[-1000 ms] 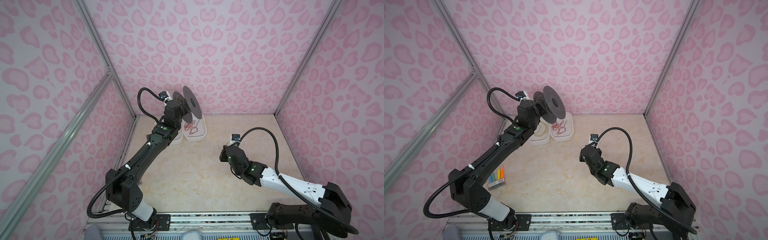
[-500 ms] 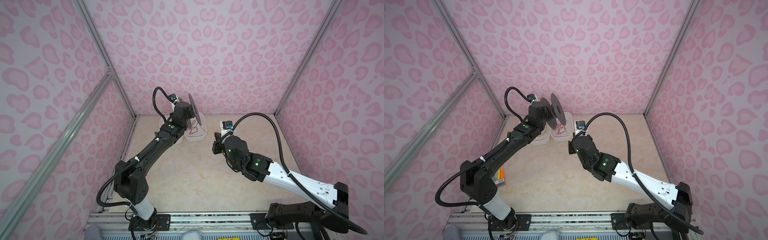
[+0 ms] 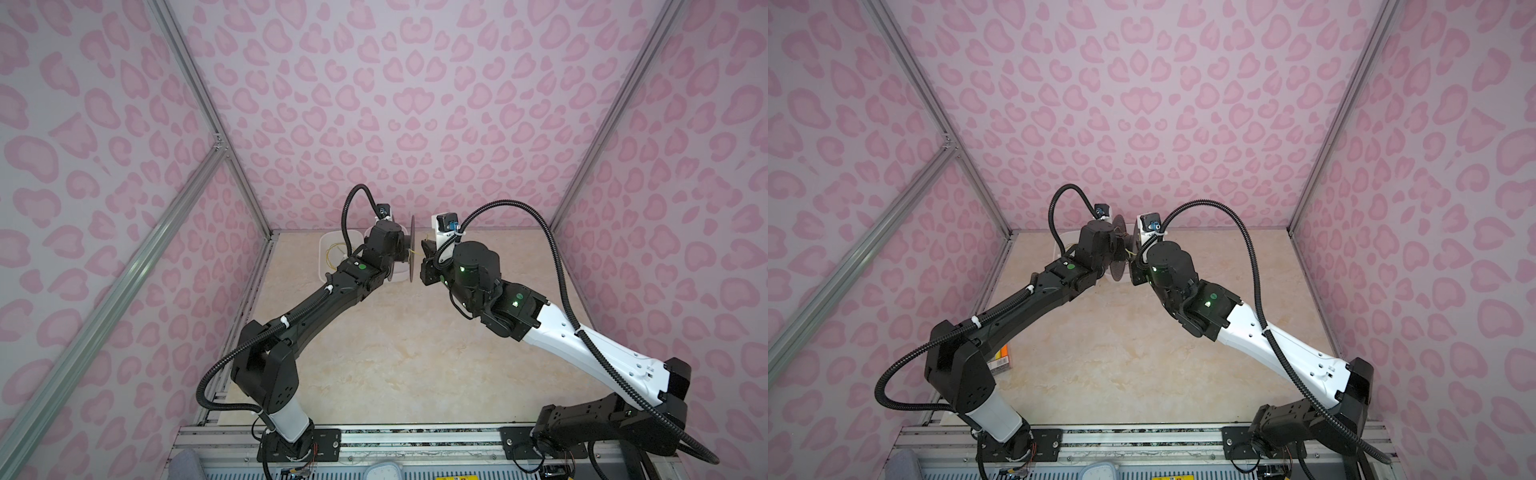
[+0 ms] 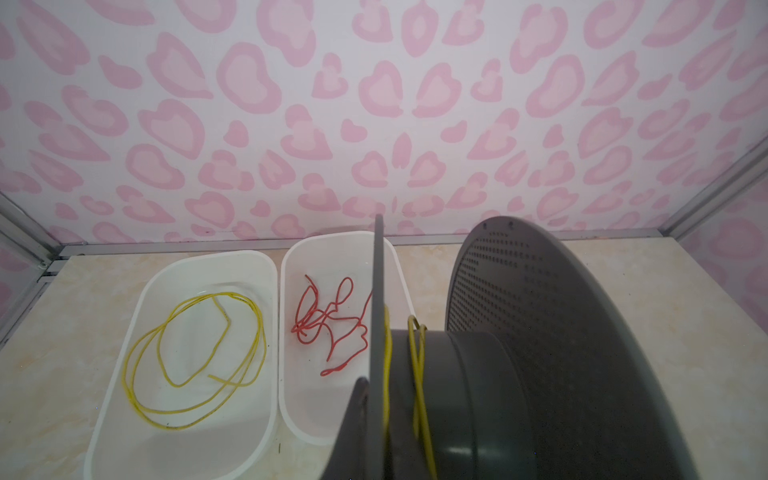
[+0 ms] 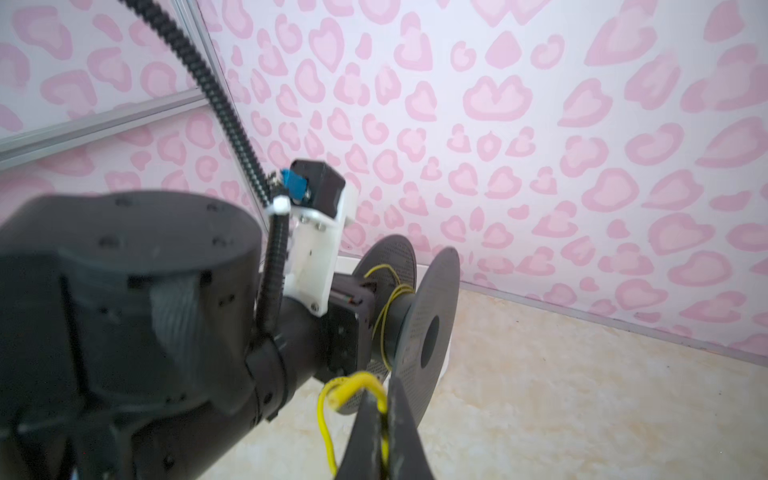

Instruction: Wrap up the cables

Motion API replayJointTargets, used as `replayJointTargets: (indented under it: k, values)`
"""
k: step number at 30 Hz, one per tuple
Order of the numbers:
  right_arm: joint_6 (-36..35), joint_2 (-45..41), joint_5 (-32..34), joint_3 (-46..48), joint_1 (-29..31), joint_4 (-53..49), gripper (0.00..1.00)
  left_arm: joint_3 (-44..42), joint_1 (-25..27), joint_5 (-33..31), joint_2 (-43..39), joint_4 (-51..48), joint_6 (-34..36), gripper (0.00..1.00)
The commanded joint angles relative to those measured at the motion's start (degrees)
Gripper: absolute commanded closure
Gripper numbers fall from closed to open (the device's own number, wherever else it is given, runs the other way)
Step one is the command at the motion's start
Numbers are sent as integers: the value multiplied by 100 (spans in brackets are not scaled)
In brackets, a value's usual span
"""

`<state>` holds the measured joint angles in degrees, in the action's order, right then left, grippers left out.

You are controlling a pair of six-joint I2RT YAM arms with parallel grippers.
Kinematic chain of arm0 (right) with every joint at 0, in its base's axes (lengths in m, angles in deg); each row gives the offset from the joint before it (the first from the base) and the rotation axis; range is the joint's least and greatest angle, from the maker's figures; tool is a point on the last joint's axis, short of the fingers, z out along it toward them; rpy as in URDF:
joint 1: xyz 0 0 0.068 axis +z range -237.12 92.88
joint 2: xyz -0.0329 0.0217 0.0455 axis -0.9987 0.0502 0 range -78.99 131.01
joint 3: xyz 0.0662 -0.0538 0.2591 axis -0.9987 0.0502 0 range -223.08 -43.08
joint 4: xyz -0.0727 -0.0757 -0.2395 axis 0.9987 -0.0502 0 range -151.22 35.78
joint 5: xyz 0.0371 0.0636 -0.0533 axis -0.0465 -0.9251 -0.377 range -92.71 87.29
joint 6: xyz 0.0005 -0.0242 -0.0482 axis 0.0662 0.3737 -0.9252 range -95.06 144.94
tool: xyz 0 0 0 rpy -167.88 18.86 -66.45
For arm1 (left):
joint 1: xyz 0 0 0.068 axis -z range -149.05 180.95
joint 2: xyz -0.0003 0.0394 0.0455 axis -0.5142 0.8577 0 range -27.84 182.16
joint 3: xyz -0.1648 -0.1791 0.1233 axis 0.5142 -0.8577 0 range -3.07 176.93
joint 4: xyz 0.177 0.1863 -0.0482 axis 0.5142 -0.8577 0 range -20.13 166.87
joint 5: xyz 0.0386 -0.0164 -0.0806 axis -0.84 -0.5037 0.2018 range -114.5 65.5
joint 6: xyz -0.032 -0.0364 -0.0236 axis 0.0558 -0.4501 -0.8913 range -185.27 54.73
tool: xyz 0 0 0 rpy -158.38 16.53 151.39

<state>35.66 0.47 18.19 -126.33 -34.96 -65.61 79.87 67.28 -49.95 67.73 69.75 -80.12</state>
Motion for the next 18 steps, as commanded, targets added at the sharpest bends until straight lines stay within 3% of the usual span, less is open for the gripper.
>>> replayJointTargets:
  k: [1,12,18]
  values:
    - [-235,59,-376,-353,-215,-7,100,-248,158,-123,-235,277,455,96]
    - [-350,96,-977,-1065,-1259,-241,100,-1548,771,-388,-900,426,910,96]
    - [-239,85,-1854,-1271,-1972,-421,100,-2213,1171,-844,-1166,463,1279,96]
